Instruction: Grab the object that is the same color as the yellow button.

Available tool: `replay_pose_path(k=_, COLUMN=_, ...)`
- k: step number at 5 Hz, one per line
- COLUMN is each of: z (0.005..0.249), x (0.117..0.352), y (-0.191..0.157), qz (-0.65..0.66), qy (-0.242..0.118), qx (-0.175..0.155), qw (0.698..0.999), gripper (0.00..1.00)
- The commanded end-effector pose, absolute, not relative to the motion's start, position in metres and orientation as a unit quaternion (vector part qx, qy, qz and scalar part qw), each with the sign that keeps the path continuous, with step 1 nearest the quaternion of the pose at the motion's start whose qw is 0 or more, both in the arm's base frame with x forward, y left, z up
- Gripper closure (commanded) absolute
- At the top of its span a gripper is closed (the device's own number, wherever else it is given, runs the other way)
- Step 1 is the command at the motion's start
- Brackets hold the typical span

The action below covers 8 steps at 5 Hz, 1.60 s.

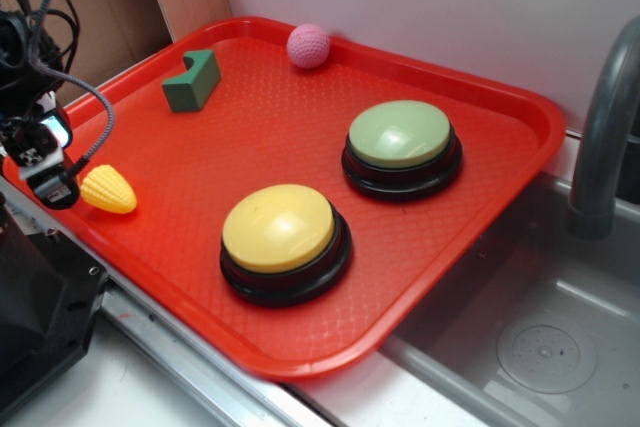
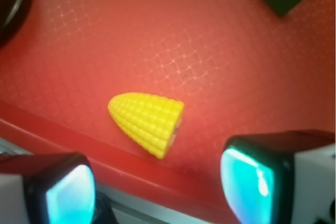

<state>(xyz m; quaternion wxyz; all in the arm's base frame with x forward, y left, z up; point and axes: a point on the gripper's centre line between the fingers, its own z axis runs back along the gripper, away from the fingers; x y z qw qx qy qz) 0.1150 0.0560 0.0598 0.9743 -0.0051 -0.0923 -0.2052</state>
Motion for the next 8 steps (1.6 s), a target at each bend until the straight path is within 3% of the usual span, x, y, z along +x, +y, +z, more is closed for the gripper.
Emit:
replay_pose_path(k=1, z=0.071, x=0.128, y=0.048, qz=-0.322, qy=-0.106, qx=0.01, qw=0.941, gripper=0.0)
replay_pose_path(k=3, z=0.059, x=0.129, y=0.038, qz=-0.451, qy=-0.063, qx=0.053, qw=0.889, gripper=0.0)
replay_pose_path(k=5, z=0.025, x=0.144, y=0.051, qz=-0.471, qy=-0.029, qx=0.052, qw=0.88, gripper=0.0)
replay_pose_path(k=6, z=0.006, x=0.149, y=0.051, qz=-0.466, qy=-0.013, qx=0.044, qw=0.884, gripper=1.0)
replay_pose_path(k=8, z=0.013, x=0.151, y=0.056, qz=-0.438, qy=-0.023, qx=0.036, qw=0.898, gripper=1.0)
